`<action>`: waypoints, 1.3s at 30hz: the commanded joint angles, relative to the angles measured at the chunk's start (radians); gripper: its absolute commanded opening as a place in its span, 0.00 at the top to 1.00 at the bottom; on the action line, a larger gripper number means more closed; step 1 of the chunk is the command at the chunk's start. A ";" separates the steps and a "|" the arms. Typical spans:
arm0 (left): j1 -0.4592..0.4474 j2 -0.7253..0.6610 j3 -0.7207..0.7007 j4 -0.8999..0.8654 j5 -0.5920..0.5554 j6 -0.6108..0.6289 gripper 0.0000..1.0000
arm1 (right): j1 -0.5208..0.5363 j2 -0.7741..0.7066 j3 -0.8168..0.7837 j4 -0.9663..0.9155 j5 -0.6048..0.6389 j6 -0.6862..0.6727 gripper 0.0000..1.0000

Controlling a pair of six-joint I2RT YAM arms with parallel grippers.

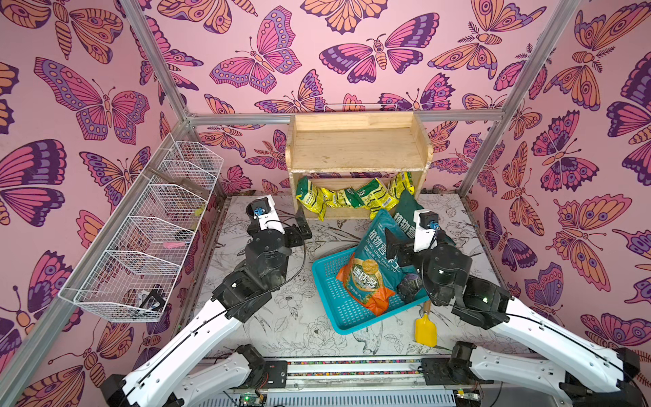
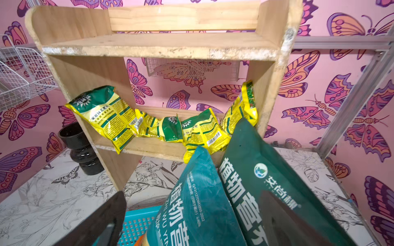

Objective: Take down the fertilizer bag from the shelf
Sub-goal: Place the fertilizer bag in the storage box, then pick up the fertilizer bag from the shelf.

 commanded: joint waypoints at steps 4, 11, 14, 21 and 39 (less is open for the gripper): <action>0.087 0.043 -0.017 -0.080 0.069 -0.115 0.03 | -0.002 0.146 0.246 -0.255 -0.094 -0.002 0.08; 0.133 0.094 -0.056 0.015 0.295 -0.206 0.18 | -0.002 0.247 0.250 -0.217 -0.199 0.023 0.15; 0.133 0.130 -0.065 0.066 0.378 -0.231 0.23 | -0.003 0.258 0.238 -0.226 -0.174 0.034 0.17; 0.133 0.231 -0.042 0.156 0.362 -0.246 0.24 | -0.029 0.211 0.181 -0.222 -0.165 0.071 0.18; 0.162 0.520 0.025 0.407 0.136 -0.217 0.20 | -0.037 0.176 0.140 -0.197 -0.142 0.042 0.18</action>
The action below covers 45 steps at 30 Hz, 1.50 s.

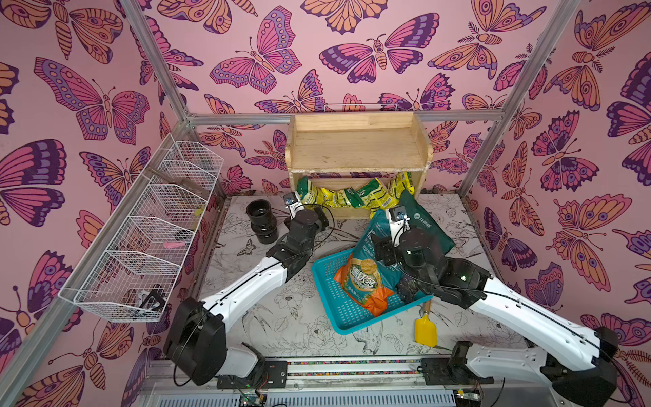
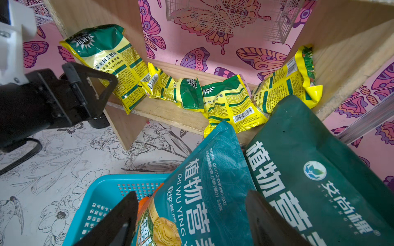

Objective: Take down the fertilizer bag from the shelf
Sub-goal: Pick up the fertilizer bag from the shelf.

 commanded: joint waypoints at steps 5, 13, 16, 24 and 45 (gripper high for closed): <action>0.043 0.106 0.078 0.106 0.008 0.022 0.20 | -0.005 -0.013 -0.005 0.012 0.028 -0.035 0.18; 0.058 0.135 0.094 0.122 0.067 0.000 0.42 | -0.006 0.004 0.001 0.015 0.036 -0.054 0.18; 0.059 0.127 0.087 0.127 0.102 0.001 0.56 | -0.006 0.018 0.010 0.016 0.030 -0.060 0.17; 0.057 0.099 0.062 0.133 0.158 0.002 0.99 | -0.006 0.044 0.026 0.016 0.013 -0.057 0.17; 0.058 -0.312 -0.109 -0.036 0.267 0.284 1.00 | -0.029 0.091 0.105 -0.017 -0.129 -0.018 0.17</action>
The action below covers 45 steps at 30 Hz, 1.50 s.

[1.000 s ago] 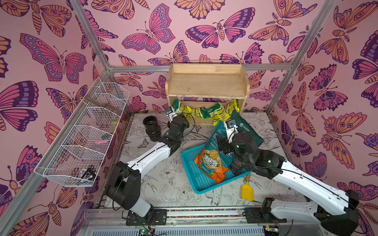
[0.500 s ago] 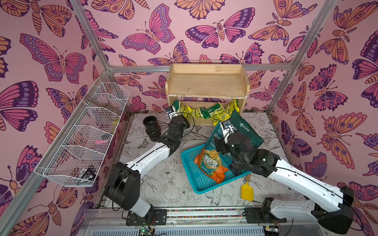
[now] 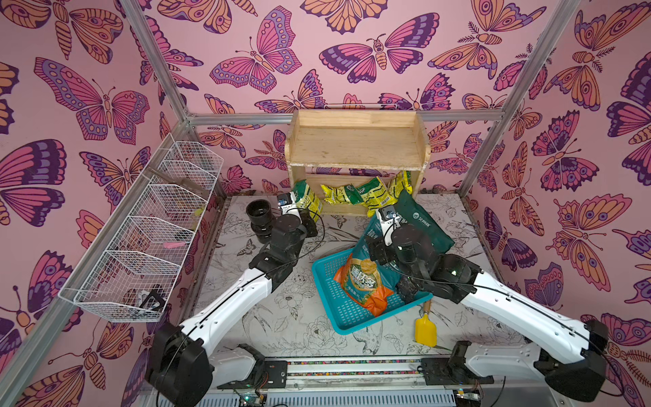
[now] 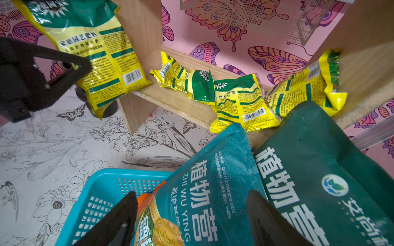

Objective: Take down the fertilizer bag from the shelf
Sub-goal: Pick up the fertilizer bag from the shelf, then place the fertilizer bag in the storage box.

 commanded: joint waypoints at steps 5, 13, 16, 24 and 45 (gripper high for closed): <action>0.002 -0.156 -0.007 -0.100 0.054 0.126 1.00 | -0.062 0.052 0.103 -0.054 -0.176 0.093 0.16; -0.027 -0.269 -0.086 -0.196 0.211 0.057 1.00 | -0.093 0.055 0.100 -0.101 -0.130 0.145 0.16; -0.092 -0.313 -0.120 -0.221 0.173 0.032 1.00 | -0.116 0.028 0.065 -0.096 -0.137 0.183 0.16; -0.369 -0.253 -0.195 -0.217 -0.169 0.071 1.00 | -0.147 -0.028 0.020 -0.092 -0.159 0.222 0.16; -0.470 0.045 -0.252 0.012 -0.332 -0.051 1.00 | -0.153 -0.031 0.020 -0.106 -0.163 0.227 0.16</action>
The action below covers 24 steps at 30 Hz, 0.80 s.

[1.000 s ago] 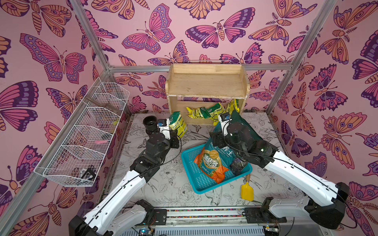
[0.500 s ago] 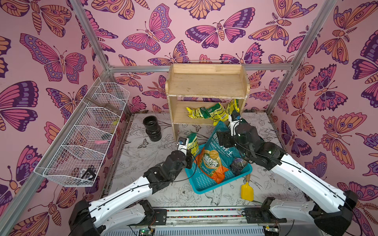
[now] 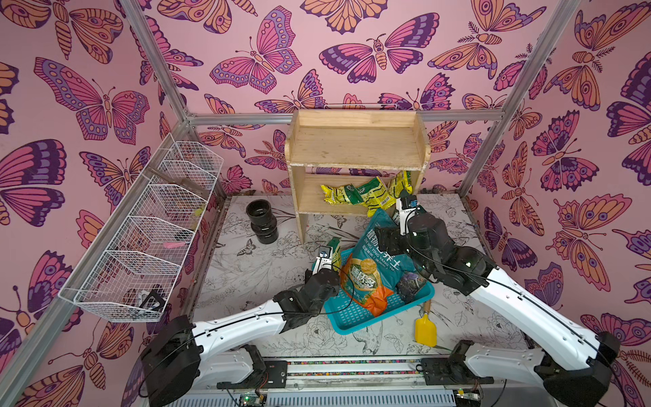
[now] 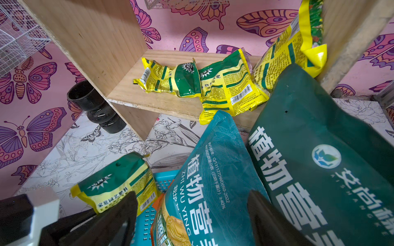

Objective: Take down the fertilizer bag from the shelf
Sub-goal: Place the fertilizer bag in the storage box.

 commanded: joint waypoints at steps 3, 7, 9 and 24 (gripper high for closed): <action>-0.008 0.044 0.049 0.083 -0.039 -0.046 1.00 | -0.011 0.007 0.003 -0.018 -0.006 -0.002 0.16; -0.010 0.039 0.045 0.080 -0.030 -0.050 0.34 | -0.013 0.000 -0.007 -0.019 -0.001 -0.002 0.16; -0.009 0.014 0.035 0.077 -0.040 -0.059 0.00 | -0.015 -0.002 -0.012 -0.019 -0.001 0.000 0.16; 0.023 -0.241 0.081 -0.037 -0.181 0.032 0.00 | -0.017 -0.001 -0.027 -0.002 -0.021 0.008 0.16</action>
